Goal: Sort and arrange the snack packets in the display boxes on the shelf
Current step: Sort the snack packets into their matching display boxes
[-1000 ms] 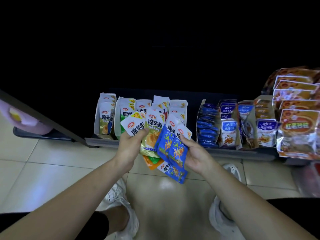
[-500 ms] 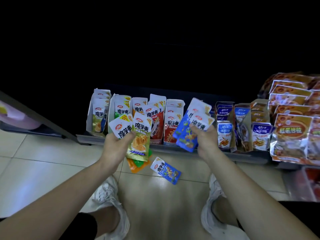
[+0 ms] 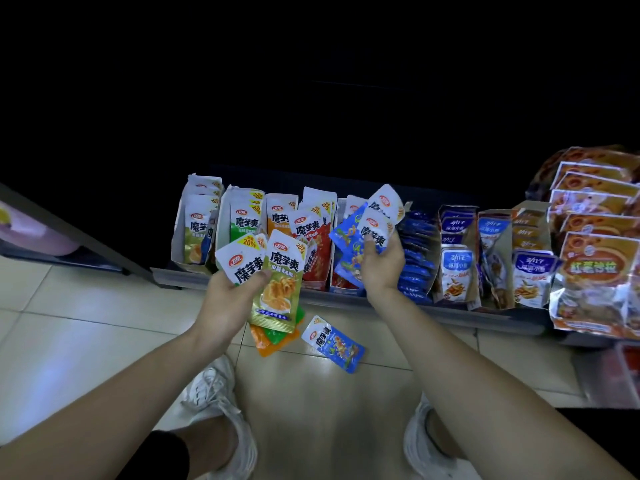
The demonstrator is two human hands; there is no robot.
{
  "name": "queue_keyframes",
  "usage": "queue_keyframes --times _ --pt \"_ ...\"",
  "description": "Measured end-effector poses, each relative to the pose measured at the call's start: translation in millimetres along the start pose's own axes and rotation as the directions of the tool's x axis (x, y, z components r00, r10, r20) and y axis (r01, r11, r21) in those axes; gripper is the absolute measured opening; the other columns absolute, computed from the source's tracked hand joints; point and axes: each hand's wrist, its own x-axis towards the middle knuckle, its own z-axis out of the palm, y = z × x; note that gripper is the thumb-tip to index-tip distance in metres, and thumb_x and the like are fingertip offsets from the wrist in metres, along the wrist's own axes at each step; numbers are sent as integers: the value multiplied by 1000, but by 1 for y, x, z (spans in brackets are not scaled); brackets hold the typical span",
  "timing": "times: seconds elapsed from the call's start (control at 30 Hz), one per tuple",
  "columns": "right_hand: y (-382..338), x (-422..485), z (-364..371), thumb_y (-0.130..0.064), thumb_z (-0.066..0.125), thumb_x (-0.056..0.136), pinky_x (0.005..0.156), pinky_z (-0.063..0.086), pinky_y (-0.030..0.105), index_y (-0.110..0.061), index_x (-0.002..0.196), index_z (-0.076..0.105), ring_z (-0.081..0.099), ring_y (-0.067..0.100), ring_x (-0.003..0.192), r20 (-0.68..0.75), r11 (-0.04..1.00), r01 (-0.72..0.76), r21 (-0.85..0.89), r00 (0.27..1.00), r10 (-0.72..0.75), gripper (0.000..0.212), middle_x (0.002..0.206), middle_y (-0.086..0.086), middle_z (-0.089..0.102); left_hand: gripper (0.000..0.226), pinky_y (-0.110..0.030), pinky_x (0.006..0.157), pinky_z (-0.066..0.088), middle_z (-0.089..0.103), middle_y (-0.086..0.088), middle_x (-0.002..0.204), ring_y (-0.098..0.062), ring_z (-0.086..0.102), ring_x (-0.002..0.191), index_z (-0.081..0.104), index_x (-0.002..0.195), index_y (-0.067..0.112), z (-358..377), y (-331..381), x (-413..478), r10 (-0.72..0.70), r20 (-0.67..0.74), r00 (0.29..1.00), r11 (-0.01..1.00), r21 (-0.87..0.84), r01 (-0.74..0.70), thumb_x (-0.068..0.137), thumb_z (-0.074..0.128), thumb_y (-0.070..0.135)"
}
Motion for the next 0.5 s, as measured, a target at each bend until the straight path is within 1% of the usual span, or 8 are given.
queue_keyframes --times 0.07,0.13,0.17,0.27,0.3,0.37,0.43,0.5 --pt "-7 2 -6 -13 60 98 79 53 24 -10 122 59 65 10 90 -86 1000 -1 28 996 4 24 104 -1 66 12 -30 78 53 78 11 98 -8 72 93 71 100 23 0 0 -2 6 4 1000 1000 5 -6 98 64 14" --pt "-10 4 -15 -12 61 97 70 50 17 -9 112 61 62 2 79 -166 1000 24 -14 986 -26 15 96 -2 65 11 -28 74 51 78 12 96 -6 72 90 71 100 23 0 0 -2 6 2 1000 1000 13 -6 98 64 14" --pt "-11 5 -19 -12 62 96 68 51 16 -8 110 62 62 2 76 -167 997 46 -55 984 -55 14 94 -2 66 11 -28 73 51 78 12 95 -7 72 89 70 99 23 0 0 -2 1 -5 1000 1000 17 -1 98 64 14" --pt "-7 5 -25 -16 64 95 62 56 27 -8 110 67 64 10 64 -41 967 118 -224 991 -131 18 86 -3 68 9 -37 83 56 78 8 96 -16 73 95 71 100 19 -2 -1 -1 -24 -19 1000 1000 13 24 98 65 13" --pt "-6 5 -24 -16 64 95 60 54 27 -8 108 67 62 8 60 5 954 141 -265 989 -145 16 83 -2 68 9 -39 86 57 78 6 97 -18 73 97 71 101 19 -2 -2 0 -29 -19 999 999 13 29 98 65 13" --pt "-6 4 -18 -17 65 94 57 50 27 -7 105 68 56 6 53 70 923 199 -328 980 -187 14 78 2 69 9 -37 85 57 78 7 98 -17 73 97 71 101 19 -1 -3 -1 -28 -18 999 1000 13 28 97 65 13" --pt "-6 3 -9 -20 67 94 57 46 29 -7 107 68 53 13 54 122 879 275 -390 961 -246 18 77 8 70 10 -32 80 55 78 10 97 -13 73 95 71 102 19 1 -3 -2 -29 -20 999 1000 10 29 97 65 13" --pt "-7 -1 1 -22 70 92 60 42 28 -7 116 66 54 17 63 220 819 356 -450 933 -285 29 81 10 70 10 -30 77 54 78 12 95 -10 73 92 71 102 20 2 -3 -1 -29 -24 999 1000 7 29 97 66 13"
